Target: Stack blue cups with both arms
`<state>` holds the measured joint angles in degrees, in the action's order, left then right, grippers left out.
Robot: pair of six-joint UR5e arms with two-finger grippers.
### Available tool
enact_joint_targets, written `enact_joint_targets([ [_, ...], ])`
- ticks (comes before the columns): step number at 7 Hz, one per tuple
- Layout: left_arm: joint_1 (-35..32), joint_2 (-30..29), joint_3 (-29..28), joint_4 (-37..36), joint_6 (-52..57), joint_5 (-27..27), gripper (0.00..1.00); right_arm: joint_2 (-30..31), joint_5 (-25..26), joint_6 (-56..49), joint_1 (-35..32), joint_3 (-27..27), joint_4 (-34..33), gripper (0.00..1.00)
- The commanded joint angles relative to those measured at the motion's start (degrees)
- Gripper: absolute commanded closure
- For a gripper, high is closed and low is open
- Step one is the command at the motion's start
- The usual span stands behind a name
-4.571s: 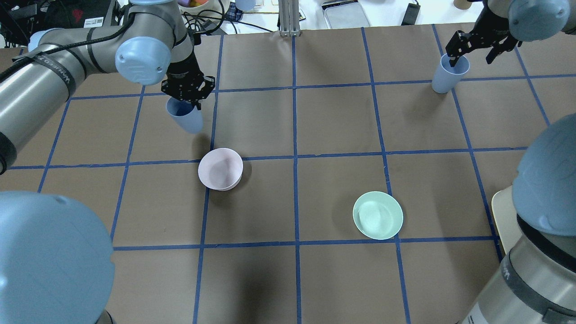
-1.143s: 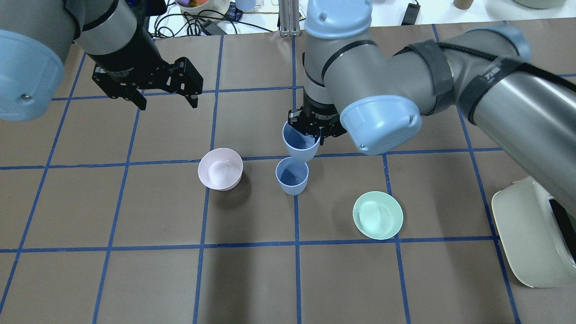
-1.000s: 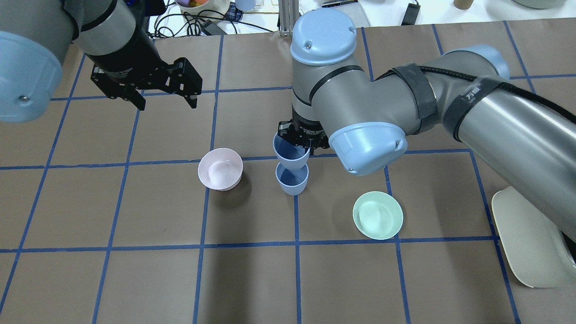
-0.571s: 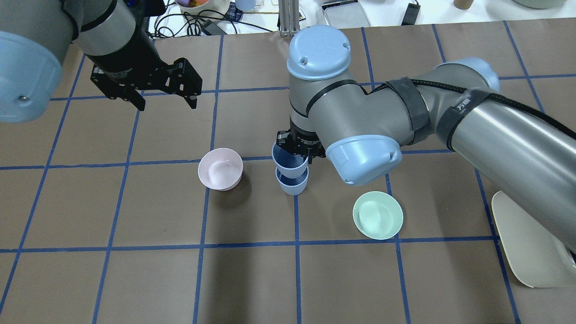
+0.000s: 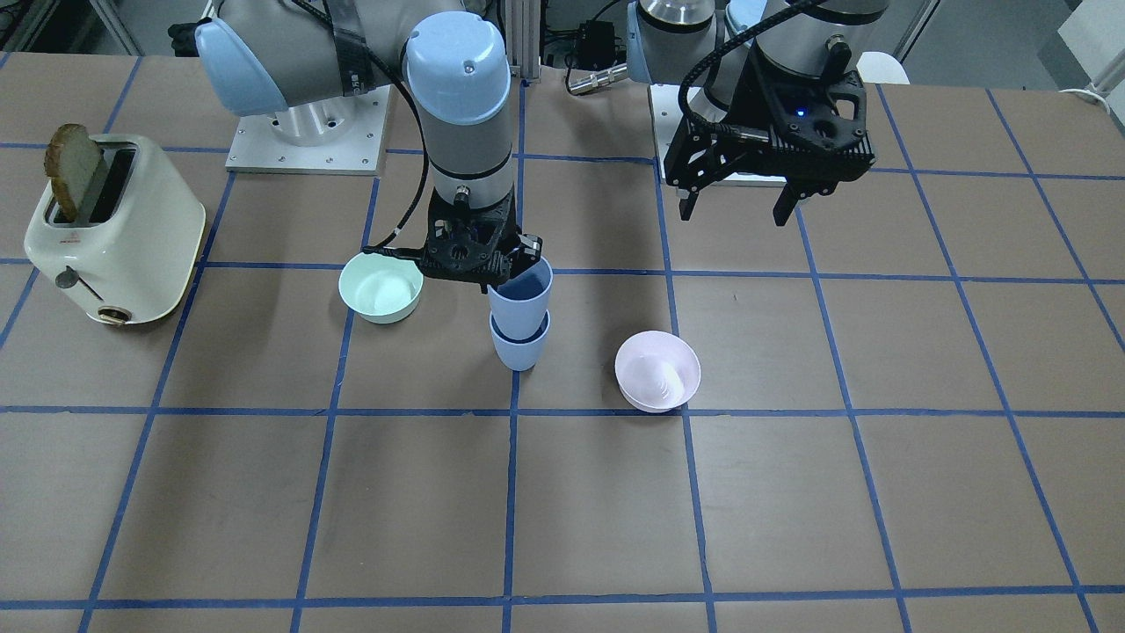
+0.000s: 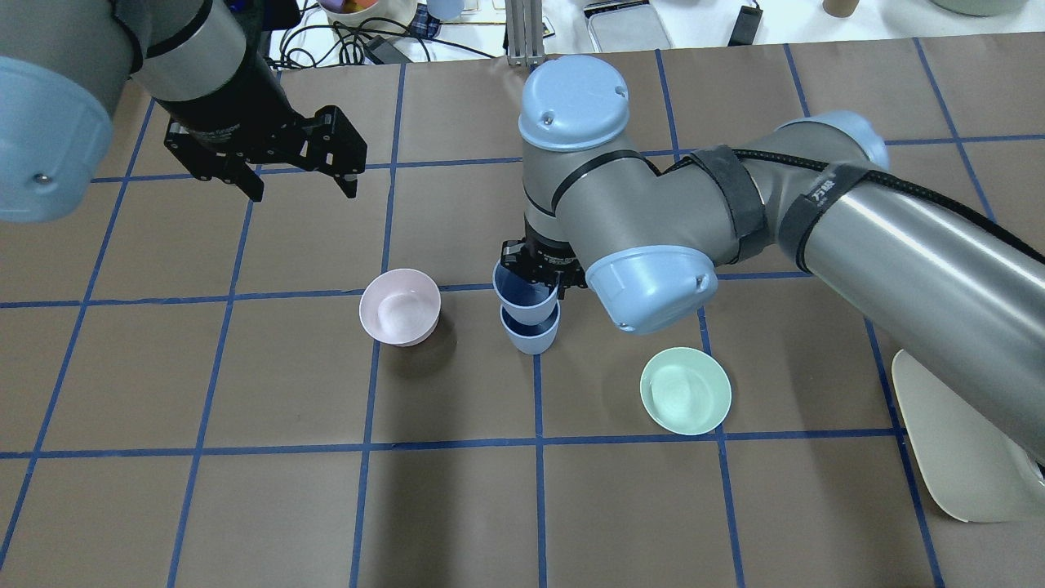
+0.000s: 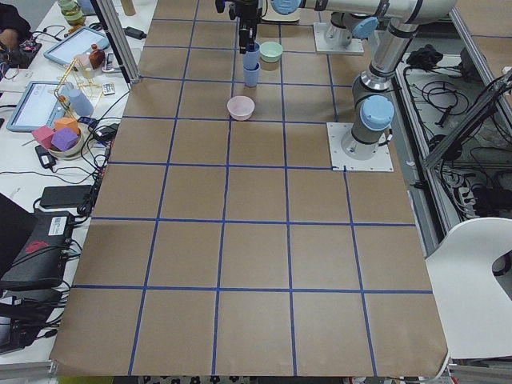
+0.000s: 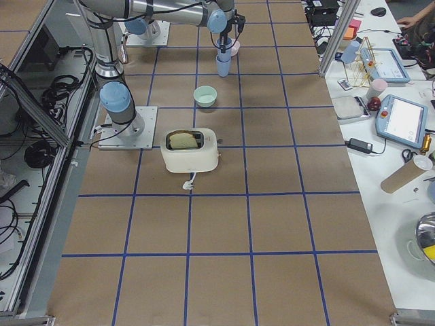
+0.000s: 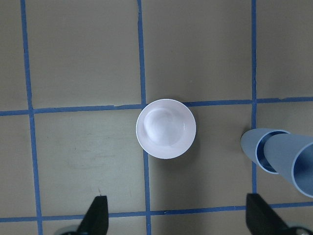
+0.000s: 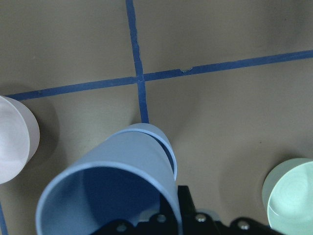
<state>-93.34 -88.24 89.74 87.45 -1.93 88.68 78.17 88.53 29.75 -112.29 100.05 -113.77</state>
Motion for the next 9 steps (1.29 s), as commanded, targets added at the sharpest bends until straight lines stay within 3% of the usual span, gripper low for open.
enact_joint_targets([
  [1, 0.00, 0.00, 0.00, 0.00, 0.00, 0.00, 0.00, -0.83, 0.06, -0.74, 0.58, -0.99, -1.19, 0.00],
  [2, 0.00, 0.00, 0.00, 0.00, 0.00, 0.00, 0.00, -0.74, 0.41, -3.44, 1.72, -3.78, -0.93, 0.00],
  [4, 0.00, 0.00, 0.00, 0.00, 0.00, 0.00, 0.00, -0.48, 1.46, -17.79, 11.77, -12.03, 10.36, 0.00],
  [6, 0.00, 0.09, 0.00, 0.18, 0.00, 0.00, 0.00, 1.70, 1.03, -33.81, 21.64, -13.39, 10.85, 0.00],
  [8, 0.00, 0.26, 0.09, 0.18, 0.00, 0.00, 0.00, 8.01, 0.68, -34.23, 22.12, -13.74, 17.85, 0.00],
  [9, 0.00, 0.26, 0.09, 0.18, 0.00, 0.00, 0.00, 9.79, 0.59, -33.97, 22.03, -13.22, 17.97, 0.00],
])
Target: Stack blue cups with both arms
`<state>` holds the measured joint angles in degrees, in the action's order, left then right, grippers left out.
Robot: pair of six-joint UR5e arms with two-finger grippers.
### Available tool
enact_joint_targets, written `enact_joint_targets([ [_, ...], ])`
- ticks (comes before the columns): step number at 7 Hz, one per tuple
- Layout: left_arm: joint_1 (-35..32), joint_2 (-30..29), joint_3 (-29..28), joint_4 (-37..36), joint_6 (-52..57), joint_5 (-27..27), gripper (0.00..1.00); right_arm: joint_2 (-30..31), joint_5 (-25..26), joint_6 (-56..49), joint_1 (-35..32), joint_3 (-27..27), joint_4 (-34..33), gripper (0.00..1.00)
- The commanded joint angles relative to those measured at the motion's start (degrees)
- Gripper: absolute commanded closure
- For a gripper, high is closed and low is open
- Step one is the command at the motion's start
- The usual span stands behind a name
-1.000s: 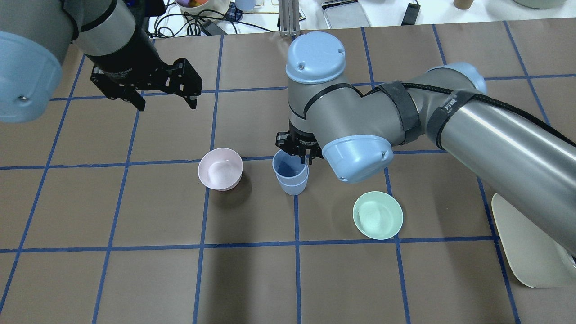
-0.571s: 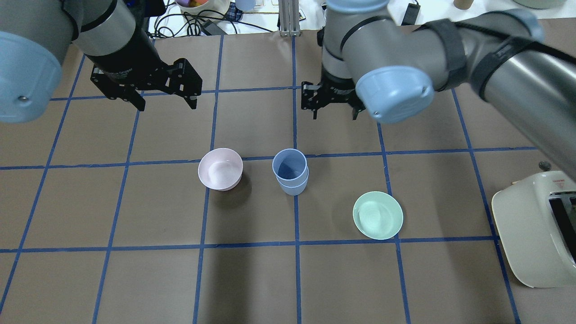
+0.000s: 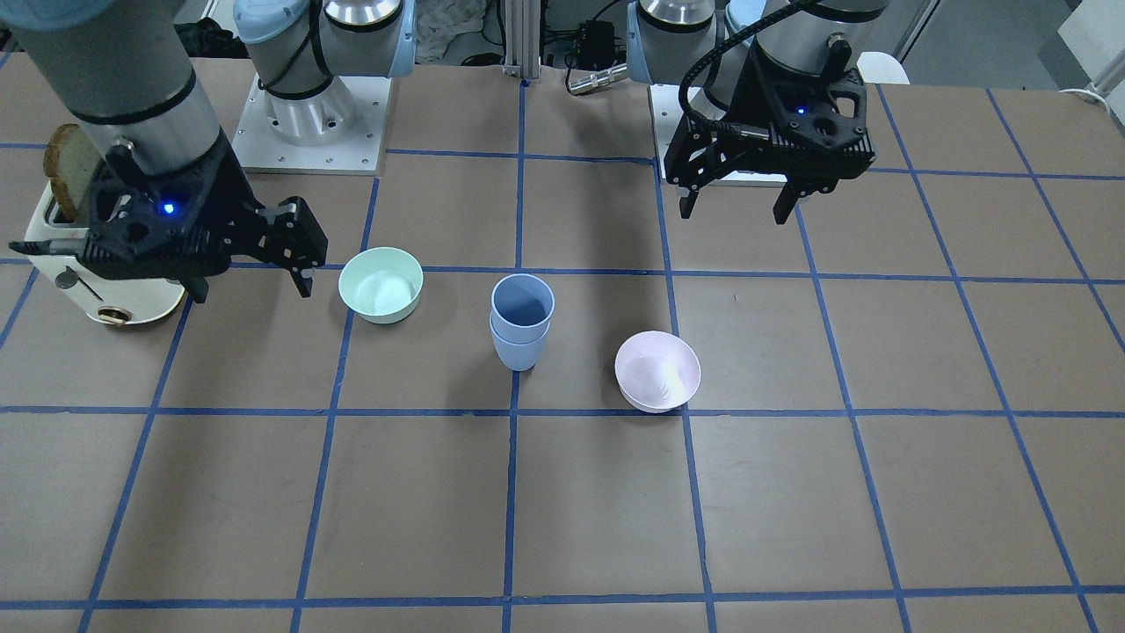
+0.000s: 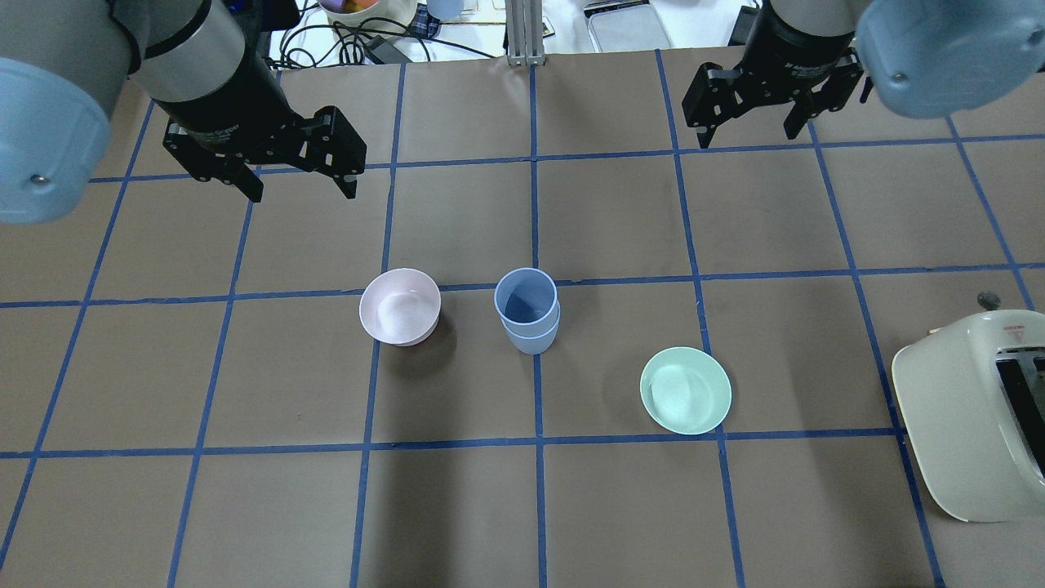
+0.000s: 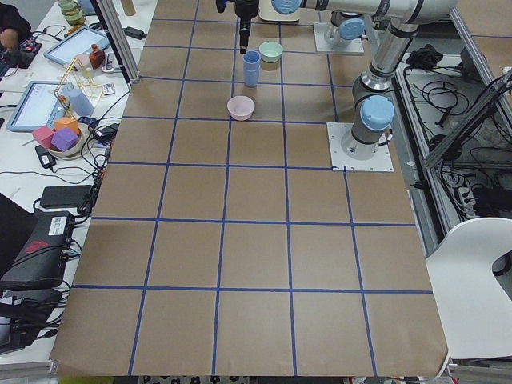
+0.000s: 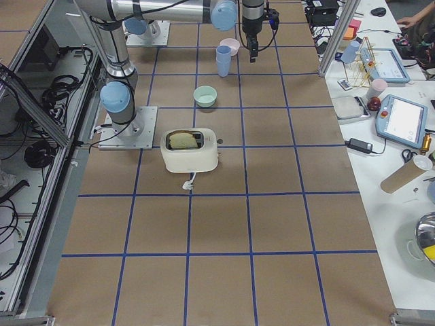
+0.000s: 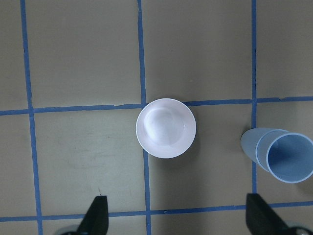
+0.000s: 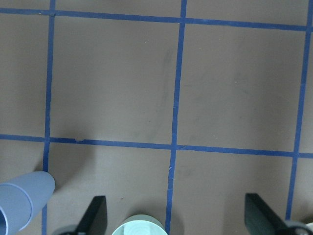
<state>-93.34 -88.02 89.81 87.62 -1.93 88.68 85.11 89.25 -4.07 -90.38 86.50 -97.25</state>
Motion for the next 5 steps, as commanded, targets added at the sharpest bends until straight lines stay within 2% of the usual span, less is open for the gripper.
enact_joint_targets([
  [1, 0.00, 0.05, 0.02, 0.00, 0.00, 0.00, 0.00, 2.96, -0.13, -0.15, -0.32, 0.42, 1.80, 0.00],
  [5, 0.00, 0.05, 0.02, 0.00, 0.00, 0.00, 0.00, 2.52, -0.03, -0.86, -0.50, 0.42, 2.33, 0.00],
])
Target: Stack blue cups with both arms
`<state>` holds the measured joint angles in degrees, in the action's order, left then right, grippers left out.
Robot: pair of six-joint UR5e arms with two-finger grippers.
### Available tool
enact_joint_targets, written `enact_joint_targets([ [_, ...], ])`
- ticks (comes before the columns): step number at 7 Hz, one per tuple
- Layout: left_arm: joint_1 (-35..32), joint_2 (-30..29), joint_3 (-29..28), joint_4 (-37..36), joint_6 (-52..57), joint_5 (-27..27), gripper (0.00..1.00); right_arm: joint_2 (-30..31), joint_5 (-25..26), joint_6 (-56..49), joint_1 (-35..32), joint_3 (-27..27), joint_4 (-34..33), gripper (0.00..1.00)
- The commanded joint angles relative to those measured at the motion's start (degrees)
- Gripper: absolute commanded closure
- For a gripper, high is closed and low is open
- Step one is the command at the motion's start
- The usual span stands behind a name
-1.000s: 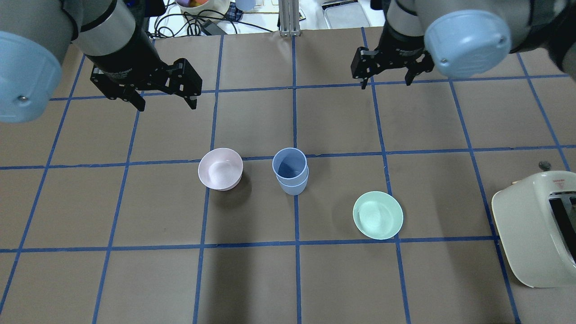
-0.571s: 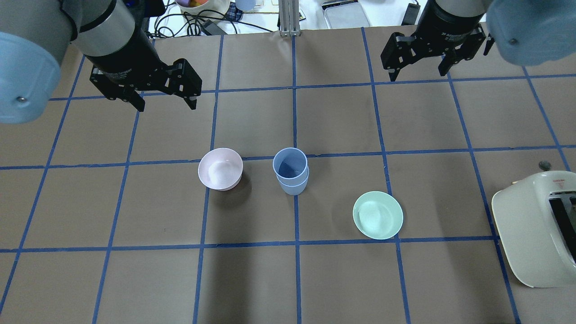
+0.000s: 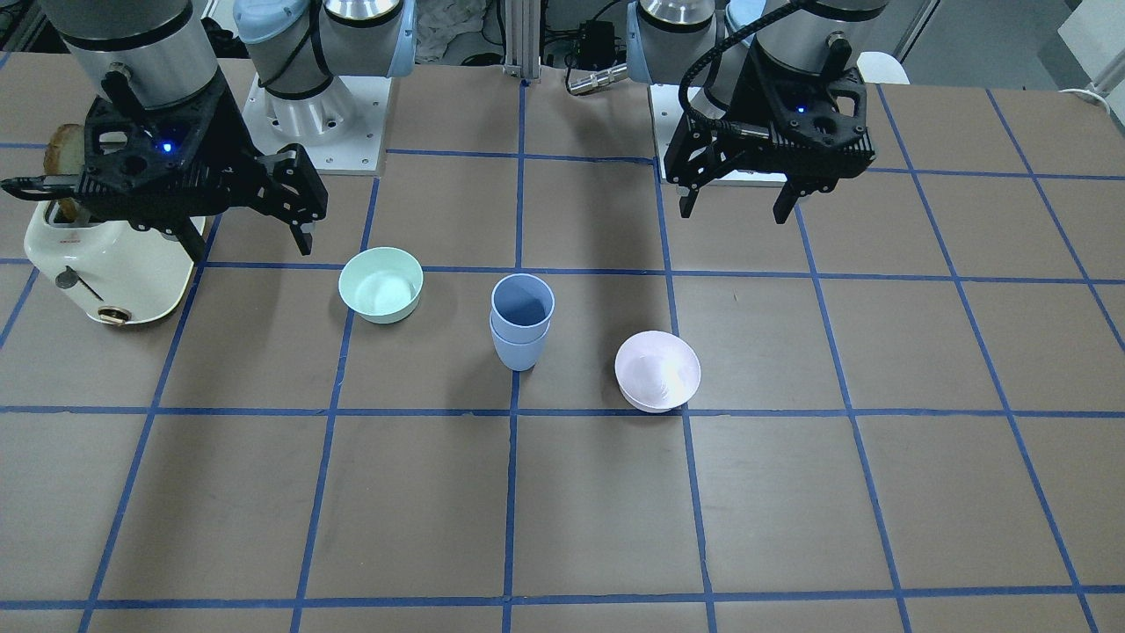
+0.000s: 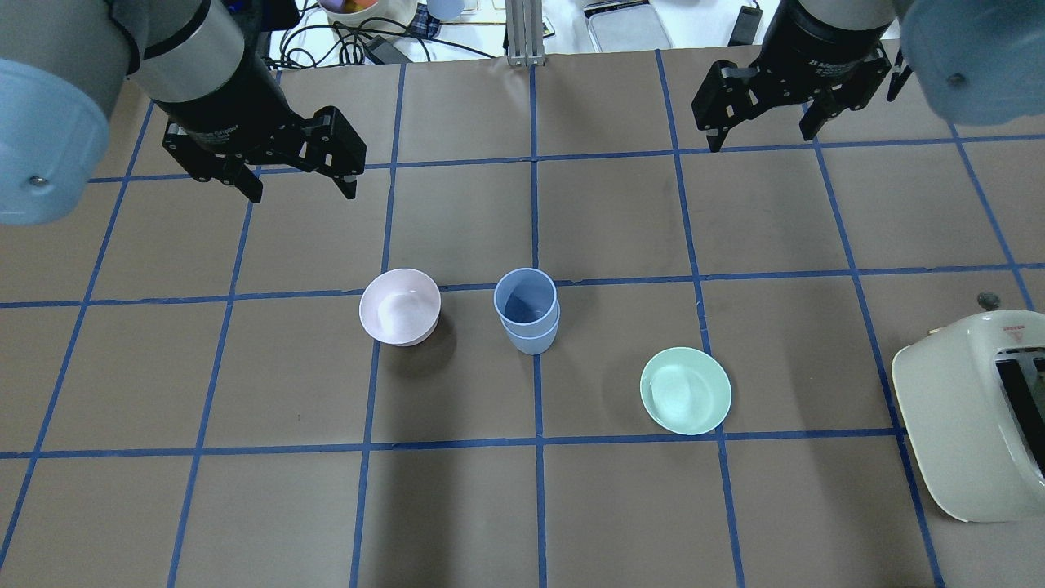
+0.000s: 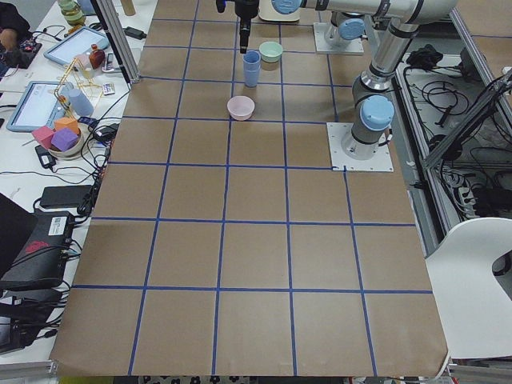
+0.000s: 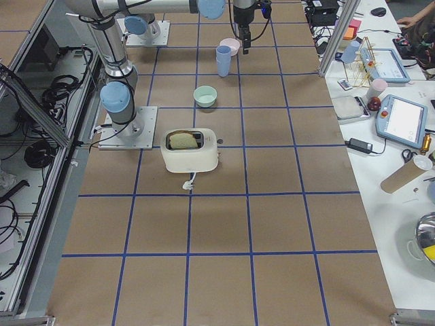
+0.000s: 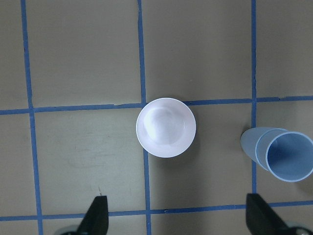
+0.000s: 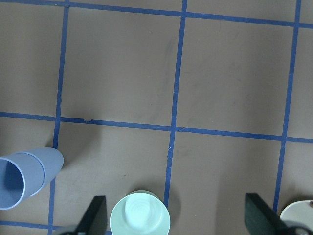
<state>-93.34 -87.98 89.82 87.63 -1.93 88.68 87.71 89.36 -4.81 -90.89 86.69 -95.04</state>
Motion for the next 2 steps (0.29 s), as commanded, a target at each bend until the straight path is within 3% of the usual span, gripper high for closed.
enact_joint_targets([
  [1, 0.00, 0.00, 0.00, 0.00, 0.00, 0.00, 0.00, 0.00, 0.02, 0.06, 0.10, -0.20, 0.30, 0.00],
  [2, 0.00, 0.00, 0.00, 0.09, -0.17, 0.09, 0.00, -0.34, 0.11, 0.41, 0.19, 0.14, 0.39, 0.00],
])
